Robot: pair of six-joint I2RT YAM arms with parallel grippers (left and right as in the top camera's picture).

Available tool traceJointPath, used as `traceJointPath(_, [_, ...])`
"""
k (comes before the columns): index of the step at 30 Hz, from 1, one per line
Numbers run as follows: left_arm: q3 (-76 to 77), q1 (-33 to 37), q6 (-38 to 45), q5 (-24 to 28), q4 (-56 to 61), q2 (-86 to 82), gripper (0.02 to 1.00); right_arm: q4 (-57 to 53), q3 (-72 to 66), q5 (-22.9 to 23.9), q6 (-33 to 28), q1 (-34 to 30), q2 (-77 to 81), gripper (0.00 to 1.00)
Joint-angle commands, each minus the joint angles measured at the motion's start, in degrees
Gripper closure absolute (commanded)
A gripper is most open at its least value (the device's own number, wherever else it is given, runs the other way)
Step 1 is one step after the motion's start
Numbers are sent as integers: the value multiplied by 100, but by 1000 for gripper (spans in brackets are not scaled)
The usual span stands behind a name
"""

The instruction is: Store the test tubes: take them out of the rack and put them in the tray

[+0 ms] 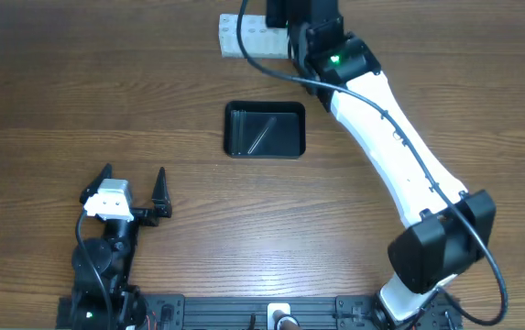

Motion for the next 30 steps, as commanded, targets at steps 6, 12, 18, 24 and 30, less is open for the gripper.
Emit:
traceJointPath(6, [-26, 31, 83, 76, -4, -37, 18, -2020, -22, -162, 1121, 372, 577, 886])
traceJointPath(12, [-26, 31, 83, 76, -4, -37, 18, -2048, -22, -852, 1250, 428, 1259, 873])
traceJointPath(18, [-26, 31, 83, 76, -4, -37, 18, -2253, -20, -855, 1775, 514, 1543, 886])
traceJointPath(24, [-26, 31, 83, 76, -4, -37, 18, -2275, -22, -960, 1814, 634, 1786, 882])
traceJointPath(30, [-26, 31, 83, 76, -4, -37, 18, -2321, -22, -986, 2013, 682, 2017, 862])
